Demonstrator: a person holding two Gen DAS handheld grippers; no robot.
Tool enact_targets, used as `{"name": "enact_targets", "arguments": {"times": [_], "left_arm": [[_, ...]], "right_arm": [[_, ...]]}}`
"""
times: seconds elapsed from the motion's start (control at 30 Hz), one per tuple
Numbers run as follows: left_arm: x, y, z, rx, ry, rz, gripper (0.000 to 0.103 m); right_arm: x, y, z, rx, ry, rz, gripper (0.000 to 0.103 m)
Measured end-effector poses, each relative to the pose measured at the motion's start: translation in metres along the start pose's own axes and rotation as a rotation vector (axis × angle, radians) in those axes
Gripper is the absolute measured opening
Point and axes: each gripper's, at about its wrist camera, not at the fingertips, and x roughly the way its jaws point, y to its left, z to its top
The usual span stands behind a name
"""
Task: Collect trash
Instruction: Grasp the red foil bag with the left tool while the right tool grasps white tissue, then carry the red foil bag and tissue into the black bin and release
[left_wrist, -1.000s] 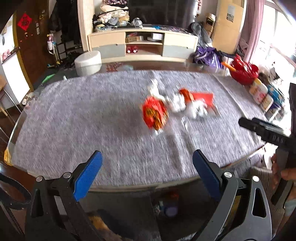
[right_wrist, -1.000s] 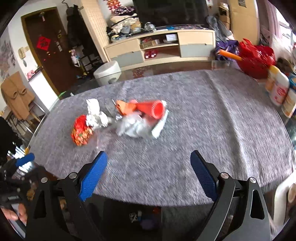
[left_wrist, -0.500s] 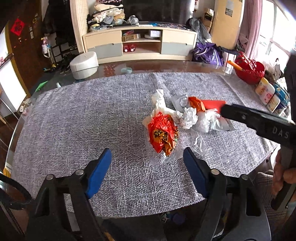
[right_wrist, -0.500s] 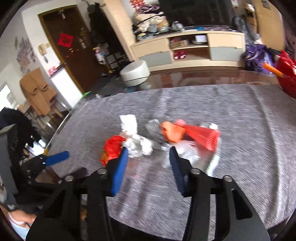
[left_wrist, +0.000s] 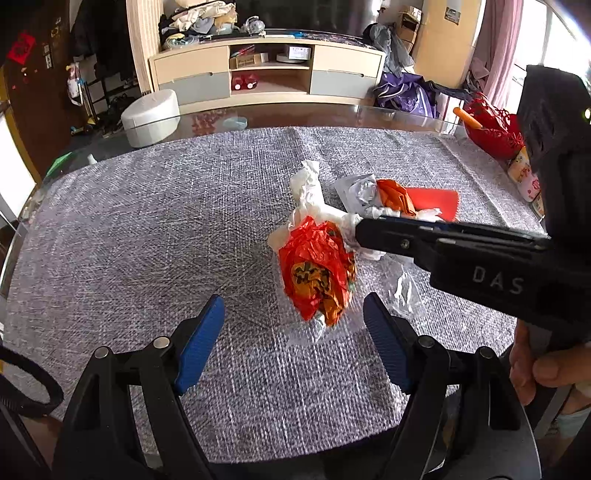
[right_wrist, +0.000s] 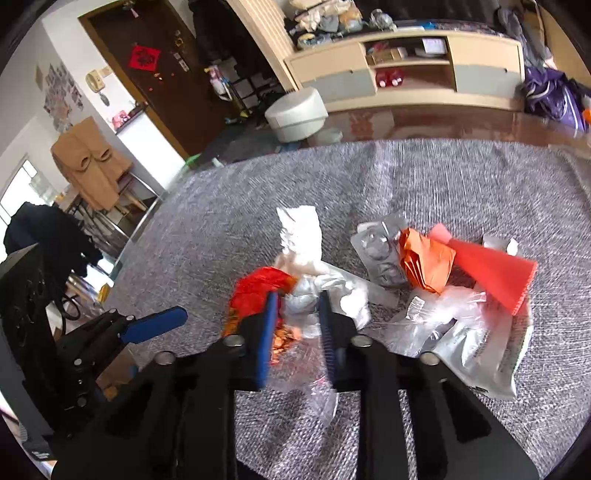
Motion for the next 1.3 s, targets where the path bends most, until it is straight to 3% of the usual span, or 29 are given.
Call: {"name": "enact_targets", "arguments": {"times": [0.3, 0.37, 0.43, 0.57, 0.97, 1.3], "left_arm": [[0.028, 0.003, 0.017, -0.048, 0.015, -0.080, 0.062], [0.032, 0.000, 0.020, -0.039, 0.018, -0.084, 0.057], [0.036, -0.004, 0.020, -0.030, 0.023, -0.087, 0.043], [0.030, -0.009, 0.021, -0.019, 0.005, -0.076, 0.041], [-0.062, -0.031, 0.023, 0.012, -0.161, -0.005, 0.040], [-0.145, -0.068, -0.017, 0.065, -0.250, 0.023, 0.040]], "right_arm": [[-0.018, -0.017, 0.003, 0.009, -0.041, -0.014, 0.016], [-0.022, -0.020, 0.002, 0.008, -0.047, -0.028, 0.016], [-0.027, -0.022, -0.001, 0.010, -0.051, -0.037, 0.016], [-0.036, -0.025, -0.003, 0.018, -0.062, -0.046, 0.016], [-0.107, -0.003, -0.013, -0.020, -0.173, -0.072, 0.016], [-0.175, 0.022, -0.056, -0.064, -0.254, -0.150, 0.016]]}}
